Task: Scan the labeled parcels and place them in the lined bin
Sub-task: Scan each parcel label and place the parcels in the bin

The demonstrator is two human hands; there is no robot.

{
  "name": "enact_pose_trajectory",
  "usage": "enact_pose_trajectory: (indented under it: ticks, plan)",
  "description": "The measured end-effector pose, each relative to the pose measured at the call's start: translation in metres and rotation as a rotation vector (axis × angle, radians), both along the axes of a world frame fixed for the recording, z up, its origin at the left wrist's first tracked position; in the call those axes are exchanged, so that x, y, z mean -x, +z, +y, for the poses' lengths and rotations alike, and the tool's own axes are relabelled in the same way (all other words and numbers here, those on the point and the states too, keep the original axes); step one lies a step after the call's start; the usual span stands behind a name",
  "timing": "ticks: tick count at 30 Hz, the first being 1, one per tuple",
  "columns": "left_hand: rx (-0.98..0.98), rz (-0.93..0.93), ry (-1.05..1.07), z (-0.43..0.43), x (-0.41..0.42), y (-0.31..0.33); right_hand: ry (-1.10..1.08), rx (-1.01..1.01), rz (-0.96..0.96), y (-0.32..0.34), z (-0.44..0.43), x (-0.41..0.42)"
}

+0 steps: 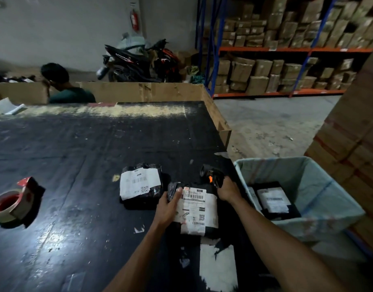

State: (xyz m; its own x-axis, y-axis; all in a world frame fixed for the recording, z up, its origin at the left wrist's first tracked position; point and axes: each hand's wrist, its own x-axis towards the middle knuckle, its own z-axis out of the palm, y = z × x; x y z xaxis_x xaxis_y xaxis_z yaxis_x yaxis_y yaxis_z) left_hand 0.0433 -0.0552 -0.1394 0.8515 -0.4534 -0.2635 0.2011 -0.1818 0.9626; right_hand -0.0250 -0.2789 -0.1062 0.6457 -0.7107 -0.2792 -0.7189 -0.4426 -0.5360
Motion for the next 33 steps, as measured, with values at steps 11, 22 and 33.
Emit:
enact_pose_trajectory:
  ticks: [11,22,33]
  plan:
    - [-0.082,-0.103,0.187,-0.003,0.019,-0.008,0.098,-0.234,-0.095,0.063,0.038,0.025]
    - [-0.139,-0.065,0.183,-0.003,0.013,-0.021,0.186,-0.553,-0.1,0.122,0.077,0.054]
    - [-0.132,-0.063,0.17,-0.002,0.007,-0.033,0.237,-0.484,-0.122,0.149,0.071,0.067]
